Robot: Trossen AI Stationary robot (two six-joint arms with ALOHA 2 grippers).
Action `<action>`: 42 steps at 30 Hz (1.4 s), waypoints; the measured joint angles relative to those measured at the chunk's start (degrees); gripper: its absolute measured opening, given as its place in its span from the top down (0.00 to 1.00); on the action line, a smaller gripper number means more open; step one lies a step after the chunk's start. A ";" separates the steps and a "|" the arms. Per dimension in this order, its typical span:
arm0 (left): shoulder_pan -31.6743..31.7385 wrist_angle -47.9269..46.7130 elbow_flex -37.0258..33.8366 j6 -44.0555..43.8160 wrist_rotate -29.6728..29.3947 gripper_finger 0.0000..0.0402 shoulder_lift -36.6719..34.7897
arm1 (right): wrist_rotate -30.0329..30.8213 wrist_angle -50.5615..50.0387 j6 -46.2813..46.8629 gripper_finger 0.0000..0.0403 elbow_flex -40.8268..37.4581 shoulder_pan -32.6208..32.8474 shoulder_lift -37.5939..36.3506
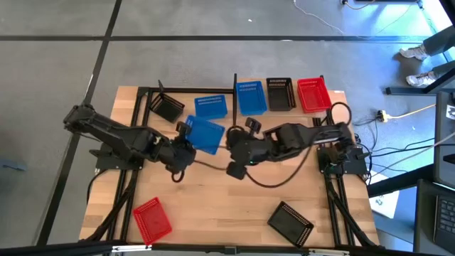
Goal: Stack baskets on shelf by color
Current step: Stack the bottom blue bin on the blue bin on the shelf
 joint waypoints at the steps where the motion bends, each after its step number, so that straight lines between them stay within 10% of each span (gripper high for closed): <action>1: 0.43 -0.04 0.70 0.02 -0.03 1.00 -0.38 | -0.26 -0.87 0.11 0.73 0.05 0.33 -0.31; 25: 21.56 7.76 16.55 47.16 16.20 1.00 -0.06 | 0.29 -13.02 -1.47 0.73 1.07 10.65 -11.99; 42: 47.08 23.28 16.59 84.03 45.98 1.00 10.35 | 10.84 -12.71 0.87 0.73 0.96 6.31 -17.29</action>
